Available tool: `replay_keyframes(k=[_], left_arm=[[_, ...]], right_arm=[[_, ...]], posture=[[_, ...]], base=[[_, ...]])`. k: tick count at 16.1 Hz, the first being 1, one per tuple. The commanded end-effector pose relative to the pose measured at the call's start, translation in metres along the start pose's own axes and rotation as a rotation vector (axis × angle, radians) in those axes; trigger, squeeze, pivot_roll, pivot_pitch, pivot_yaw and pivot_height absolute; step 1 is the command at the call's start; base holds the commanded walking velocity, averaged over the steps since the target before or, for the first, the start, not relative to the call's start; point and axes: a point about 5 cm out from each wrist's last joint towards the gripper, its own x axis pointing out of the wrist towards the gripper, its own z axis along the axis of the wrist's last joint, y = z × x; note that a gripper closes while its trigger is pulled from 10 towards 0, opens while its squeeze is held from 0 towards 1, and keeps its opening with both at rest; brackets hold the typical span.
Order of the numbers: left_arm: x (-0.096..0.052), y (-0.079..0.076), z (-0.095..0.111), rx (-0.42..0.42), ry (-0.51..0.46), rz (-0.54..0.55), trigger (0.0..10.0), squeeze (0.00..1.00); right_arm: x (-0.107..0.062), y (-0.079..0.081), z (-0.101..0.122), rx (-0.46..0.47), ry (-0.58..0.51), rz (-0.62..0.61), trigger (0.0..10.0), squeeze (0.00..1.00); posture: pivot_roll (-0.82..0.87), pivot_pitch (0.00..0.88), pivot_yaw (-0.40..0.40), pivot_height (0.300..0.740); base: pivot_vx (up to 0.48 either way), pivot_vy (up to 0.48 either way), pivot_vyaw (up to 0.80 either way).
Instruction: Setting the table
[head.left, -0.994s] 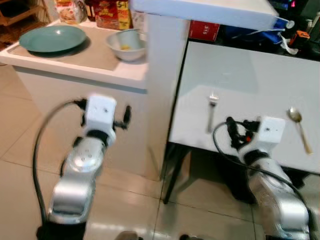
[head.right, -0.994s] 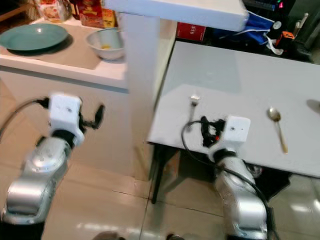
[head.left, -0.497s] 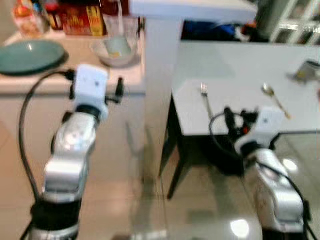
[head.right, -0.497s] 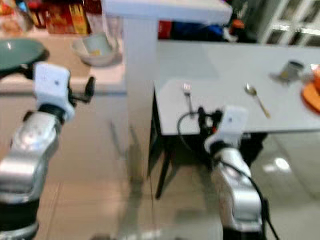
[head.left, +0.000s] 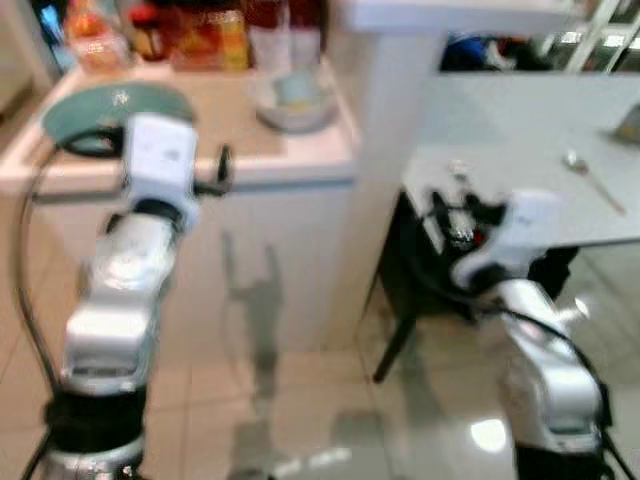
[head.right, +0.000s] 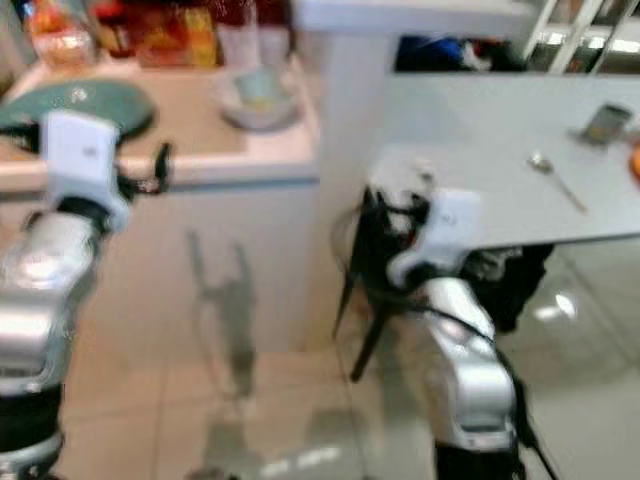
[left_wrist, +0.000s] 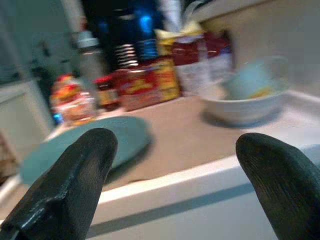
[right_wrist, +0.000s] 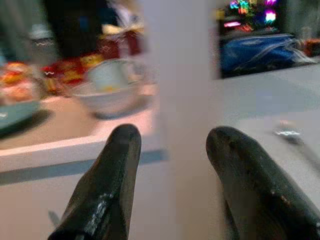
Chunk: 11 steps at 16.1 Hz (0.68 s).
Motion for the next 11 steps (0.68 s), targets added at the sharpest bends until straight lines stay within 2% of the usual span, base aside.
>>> replay_keyframes(k=[1,6,9,10,11], left_arm=[[0.001,-0.011,0.001,-0.013,0.0,-0.046,10.0,0.0],[-0.005,-0.027,-0.002,-0.066,-0.026,-0.103,10.0,0.0],[-0.007,-0.031,-0.002,-0.093,-0.034,-0.107,10.0,0.0],[-0.009,-0.033,-0.005,-0.138,-0.012,-0.126,10.0,0.0],[-0.013,-0.036,-0.009,-0.17,0.007,-0.158,10.0,1.0]], right_arm=[[-0.002,-0.007,0.003,-0.018,0.008,-0.019,10.0,0.0],[-0.002,-0.005,0.003,-0.025,0.022,-0.003,10.0,0.0],[0.0,-0.004,0.008,-0.029,0.014,0.002,10.0,0.0],[0.001,-0.004,0.011,-0.025,0.006,0.015,10.0,0.16],[0.001,-0.003,0.013,-0.021,0.0,0.022,10.0,1.0]], posture=[[0.09,0.057,-0.028,0.74],[0.09,0.06,-0.03,0.74],[0.09,0.058,-0.034,0.74],[0.09,0.059,-0.035,0.74],[0.09,0.059,-0.039,0.74]], base=[[0.0,0.48,0.0],[0.0,0.48,-0.8],[0.0,0.48,-0.8],[0.0,0.48,-0.8],[0.0,0.48,-0.8]])
